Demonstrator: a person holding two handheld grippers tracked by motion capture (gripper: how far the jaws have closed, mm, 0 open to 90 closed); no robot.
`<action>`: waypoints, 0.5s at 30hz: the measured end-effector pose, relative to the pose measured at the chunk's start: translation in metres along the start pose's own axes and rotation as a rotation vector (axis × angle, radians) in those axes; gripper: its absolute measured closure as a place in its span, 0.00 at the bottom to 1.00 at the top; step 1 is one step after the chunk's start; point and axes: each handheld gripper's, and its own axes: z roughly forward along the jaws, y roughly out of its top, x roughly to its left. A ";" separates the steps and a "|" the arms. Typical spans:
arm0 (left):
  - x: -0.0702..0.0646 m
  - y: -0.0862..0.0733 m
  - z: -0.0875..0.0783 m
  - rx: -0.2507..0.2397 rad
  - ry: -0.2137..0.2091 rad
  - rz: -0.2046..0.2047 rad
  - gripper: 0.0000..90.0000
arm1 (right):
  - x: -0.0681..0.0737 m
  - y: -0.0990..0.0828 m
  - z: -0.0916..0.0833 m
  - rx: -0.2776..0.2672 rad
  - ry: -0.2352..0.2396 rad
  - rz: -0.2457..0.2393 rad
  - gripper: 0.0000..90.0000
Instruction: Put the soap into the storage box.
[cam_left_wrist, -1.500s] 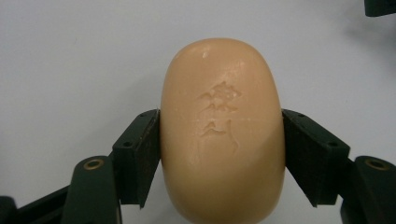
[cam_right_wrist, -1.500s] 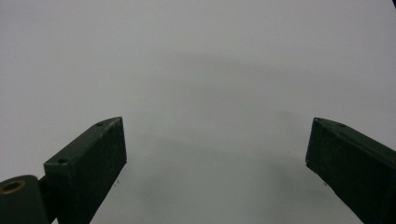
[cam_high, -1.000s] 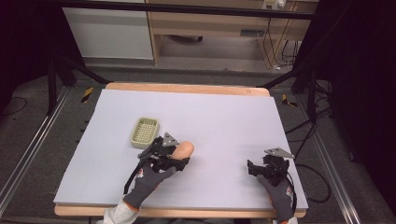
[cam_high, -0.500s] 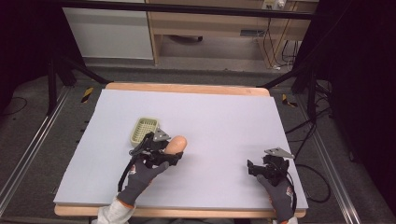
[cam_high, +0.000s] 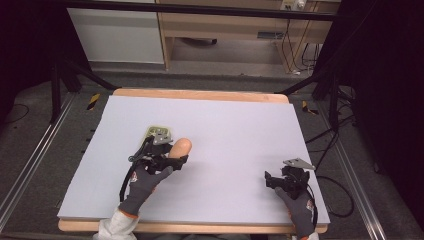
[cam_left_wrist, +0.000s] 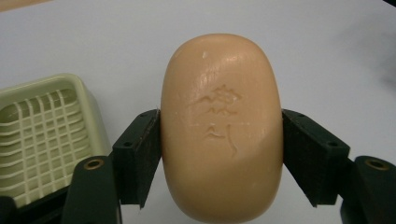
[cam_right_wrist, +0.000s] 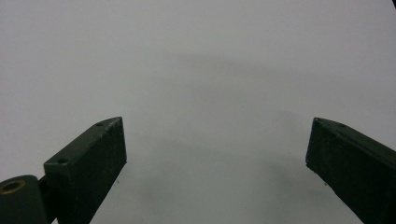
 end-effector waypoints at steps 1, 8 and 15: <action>0.001 0.000 -0.001 -0.003 0.003 -0.003 0.35 | 0.000 0.000 0.000 0.001 0.000 0.000 0.06; 0.011 0.002 -0.005 -0.016 0.019 -0.021 0.35 | 0.000 0.000 0.000 0.003 0.000 0.005 0.06; 0.019 0.003 -0.005 -0.016 0.038 -0.030 0.35 | 0.000 0.000 0.000 0.001 0.001 -0.001 0.06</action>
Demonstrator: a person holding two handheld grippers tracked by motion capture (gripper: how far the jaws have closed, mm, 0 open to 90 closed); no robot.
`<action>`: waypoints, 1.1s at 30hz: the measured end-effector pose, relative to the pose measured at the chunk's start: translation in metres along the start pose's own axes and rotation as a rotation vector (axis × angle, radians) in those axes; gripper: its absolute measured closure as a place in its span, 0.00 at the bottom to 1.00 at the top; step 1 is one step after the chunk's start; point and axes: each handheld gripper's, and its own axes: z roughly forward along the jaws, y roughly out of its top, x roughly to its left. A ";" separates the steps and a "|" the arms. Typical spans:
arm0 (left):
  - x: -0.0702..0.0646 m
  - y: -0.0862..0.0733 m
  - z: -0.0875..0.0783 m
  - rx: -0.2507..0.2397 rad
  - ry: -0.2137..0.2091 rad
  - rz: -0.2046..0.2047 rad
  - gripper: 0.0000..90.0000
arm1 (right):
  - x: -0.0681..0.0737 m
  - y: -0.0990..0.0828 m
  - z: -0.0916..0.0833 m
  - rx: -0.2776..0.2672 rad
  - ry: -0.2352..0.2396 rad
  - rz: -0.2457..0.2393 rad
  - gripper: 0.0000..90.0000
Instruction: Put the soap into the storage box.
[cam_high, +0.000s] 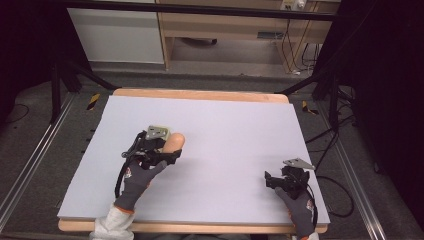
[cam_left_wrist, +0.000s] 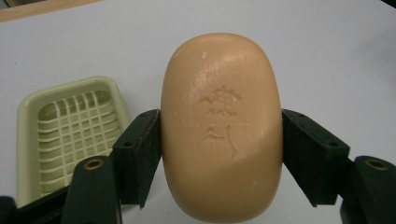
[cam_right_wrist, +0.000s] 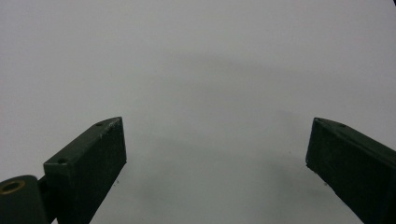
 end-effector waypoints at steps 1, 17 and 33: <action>0.001 0.000 0.000 -0.002 0.001 -0.004 0.35 | 0.000 0.000 0.000 0.000 0.000 0.000 0.06; 0.021 0.001 -0.001 -0.005 0.043 -0.033 0.35 | 0.000 0.000 0.000 0.001 0.002 0.007 0.06; 0.041 0.000 0.007 0.017 0.086 -0.060 0.35 | 0.001 0.000 0.001 0.005 0.001 0.005 0.06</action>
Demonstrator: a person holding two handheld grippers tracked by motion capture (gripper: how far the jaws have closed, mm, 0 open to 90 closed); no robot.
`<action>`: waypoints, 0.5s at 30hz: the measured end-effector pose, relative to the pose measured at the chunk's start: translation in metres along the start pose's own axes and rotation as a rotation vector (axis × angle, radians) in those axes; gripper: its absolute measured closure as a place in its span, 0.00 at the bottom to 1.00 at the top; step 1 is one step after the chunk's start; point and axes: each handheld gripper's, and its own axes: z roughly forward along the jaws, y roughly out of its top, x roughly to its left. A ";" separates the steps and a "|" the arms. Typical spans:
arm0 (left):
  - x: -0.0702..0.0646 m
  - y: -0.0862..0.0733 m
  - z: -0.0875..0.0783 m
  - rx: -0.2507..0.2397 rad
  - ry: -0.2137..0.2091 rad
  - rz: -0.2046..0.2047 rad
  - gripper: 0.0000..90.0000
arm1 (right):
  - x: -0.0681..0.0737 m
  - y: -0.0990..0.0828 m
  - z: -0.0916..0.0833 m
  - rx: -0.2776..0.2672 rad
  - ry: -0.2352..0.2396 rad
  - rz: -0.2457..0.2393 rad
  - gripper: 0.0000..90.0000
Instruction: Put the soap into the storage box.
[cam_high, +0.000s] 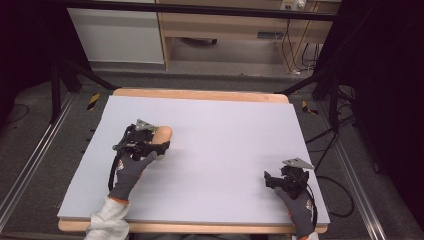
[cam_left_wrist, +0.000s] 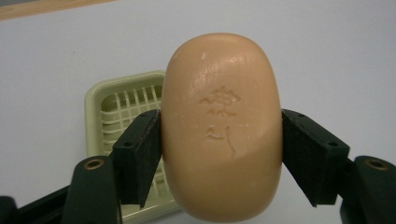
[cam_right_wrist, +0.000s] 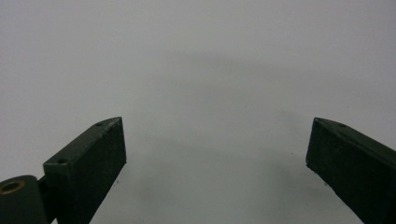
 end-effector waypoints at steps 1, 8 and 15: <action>0.001 0.000 0.000 0.002 0.000 -0.001 0.35 | 0.000 0.000 0.000 0.000 0.000 0.000 0.06; 0.009 0.002 0.005 -0.001 0.013 -0.017 0.35 | 0.000 0.000 0.000 0.001 -0.001 0.000 0.06; 0.017 0.003 0.011 0.010 0.033 -0.029 0.35 | -0.001 0.000 0.000 0.000 0.000 0.000 0.06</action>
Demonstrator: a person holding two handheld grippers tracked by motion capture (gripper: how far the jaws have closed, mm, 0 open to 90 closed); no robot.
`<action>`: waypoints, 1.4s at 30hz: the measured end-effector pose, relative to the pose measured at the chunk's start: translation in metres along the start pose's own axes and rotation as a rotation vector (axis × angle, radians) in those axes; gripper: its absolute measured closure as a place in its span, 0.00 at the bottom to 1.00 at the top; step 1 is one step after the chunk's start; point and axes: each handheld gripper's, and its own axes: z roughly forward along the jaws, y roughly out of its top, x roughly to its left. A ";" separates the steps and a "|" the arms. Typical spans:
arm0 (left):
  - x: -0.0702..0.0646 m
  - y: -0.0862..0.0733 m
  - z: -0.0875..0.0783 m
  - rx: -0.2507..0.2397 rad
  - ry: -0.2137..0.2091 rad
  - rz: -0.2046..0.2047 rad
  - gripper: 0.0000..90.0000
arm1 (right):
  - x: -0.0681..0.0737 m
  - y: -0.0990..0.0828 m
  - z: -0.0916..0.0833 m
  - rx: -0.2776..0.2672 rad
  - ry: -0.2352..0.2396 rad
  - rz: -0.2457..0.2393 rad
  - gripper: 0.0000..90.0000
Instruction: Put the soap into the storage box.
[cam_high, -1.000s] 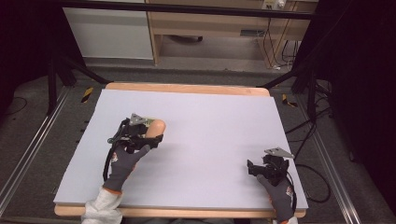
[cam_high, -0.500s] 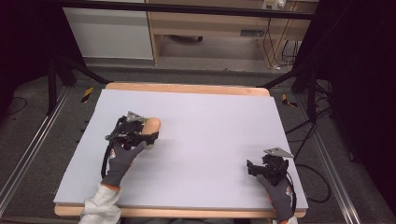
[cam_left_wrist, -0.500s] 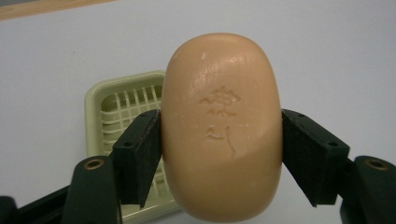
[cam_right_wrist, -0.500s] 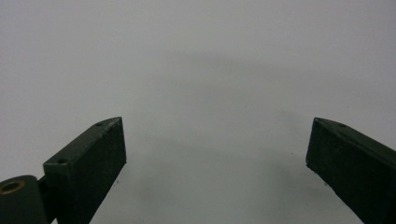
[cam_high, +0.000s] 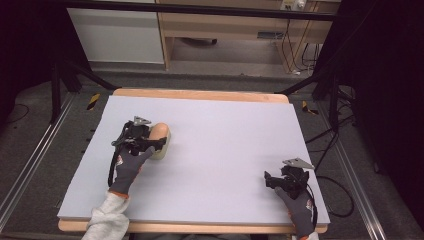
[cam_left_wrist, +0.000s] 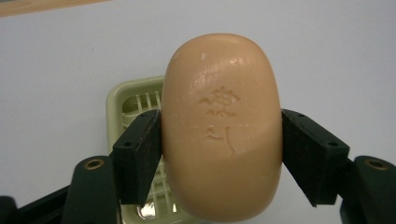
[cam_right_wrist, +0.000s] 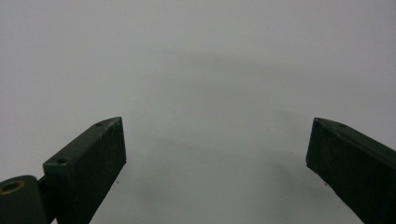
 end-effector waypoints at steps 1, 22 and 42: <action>0.001 0.000 0.001 0.001 0.000 -0.005 0.35 | 0.000 0.000 0.000 0.000 0.000 0.000 0.06; 0.015 -0.008 0.015 0.042 0.032 -0.023 0.35 | 0.000 0.000 0.000 0.000 0.004 0.003 0.06; 0.018 -0.009 0.010 -0.014 0.046 -0.021 0.62 | 0.001 0.000 0.000 0.004 0.002 0.000 0.06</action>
